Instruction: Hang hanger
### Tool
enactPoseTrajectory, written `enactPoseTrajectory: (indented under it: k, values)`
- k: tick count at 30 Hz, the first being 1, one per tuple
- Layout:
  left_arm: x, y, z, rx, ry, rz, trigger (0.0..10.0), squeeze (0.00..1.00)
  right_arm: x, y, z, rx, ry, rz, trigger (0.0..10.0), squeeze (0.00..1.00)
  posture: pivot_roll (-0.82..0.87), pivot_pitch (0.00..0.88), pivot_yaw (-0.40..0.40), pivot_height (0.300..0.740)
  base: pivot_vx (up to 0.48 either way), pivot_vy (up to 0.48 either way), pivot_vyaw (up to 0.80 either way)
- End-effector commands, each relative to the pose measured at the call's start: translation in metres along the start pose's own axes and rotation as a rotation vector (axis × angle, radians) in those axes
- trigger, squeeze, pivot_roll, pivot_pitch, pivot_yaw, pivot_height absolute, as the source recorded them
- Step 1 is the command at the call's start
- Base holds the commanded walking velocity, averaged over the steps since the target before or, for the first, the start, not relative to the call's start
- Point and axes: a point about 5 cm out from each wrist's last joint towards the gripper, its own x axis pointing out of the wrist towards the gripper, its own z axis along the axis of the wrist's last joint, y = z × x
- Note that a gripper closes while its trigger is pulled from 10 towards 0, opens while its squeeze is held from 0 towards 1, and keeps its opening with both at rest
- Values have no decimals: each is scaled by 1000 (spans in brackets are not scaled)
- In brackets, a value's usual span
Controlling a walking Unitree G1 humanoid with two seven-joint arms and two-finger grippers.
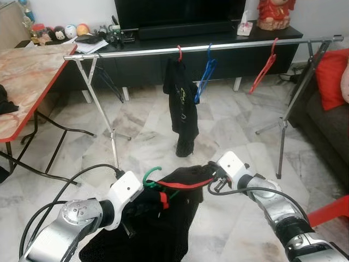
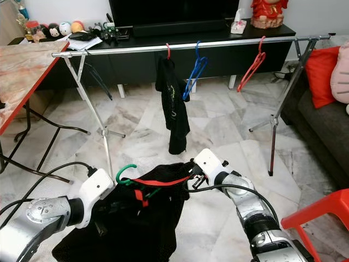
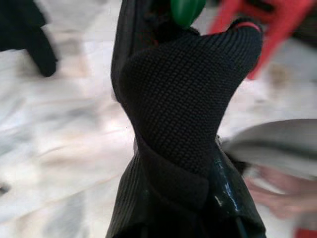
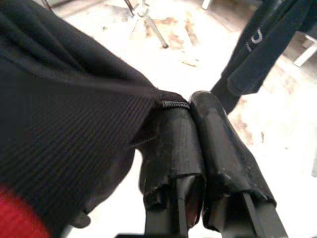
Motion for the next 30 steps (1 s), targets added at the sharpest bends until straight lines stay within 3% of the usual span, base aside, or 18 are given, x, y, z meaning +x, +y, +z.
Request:
enactPoseTrajectory:
  k: [1,5,9,14,22,25,26,27,28,29,30]
  values:
    - [-13,-5,11,59,-50,-80,10000,0,1,-3,5,-14,-10,-10,0,0,-50,41,44,740,0,0,0]
    - [-19,-9,8,78,-25,-143,10000,0,2,-3,5,-18,-9,-7,0,0,-52,44,40,740,0,0,0]
    - [-28,-16,-17,146,195,-260,10000,0,3,-1,6,-25,-10,6,0,0,-52,43,36,740,0,0,0]
    - [-34,-19,-13,171,158,-322,10000,0,2,-2,5,-27,-6,7,0,0,-56,45,30,740,0,0,0]
    - [-33,-26,-14,236,193,-402,10000,0,4,0,6,-31,-6,14,0,0,-53,42,25,740,0,0,0]
    - [-27,-22,-17,253,203,-354,10000,0,6,4,7,-30,-8,37,0,0,-53,42,26,740,0,0,0]
    - [-26,-21,-17,254,198,-349,10000,0,7,5,7,-31,-5,43,7804,0,-56,40,28,740,0,0,0]
    - [-26,-21,-17,253,197,-346,10000,0,7,5,7,-32,-4,44,7804,0,-56,40,28,740,0,0,0]
    - [-26,-21,-17,252,196,-345,10000,0,7,6,6,-27,0,51,10000,0,-56,40,28,740,0,0,0]
    - [-26,-21,-18,255,193,-346,10000,0,7,7,5,-16,0,63,10000,137,-56,40,28,740,0,0,0]
    - [-26,-21,-18,257,191,-348,10000,0,7,8,5,-8,0,72,10000,137,-56,40,28,740,0,0,0]
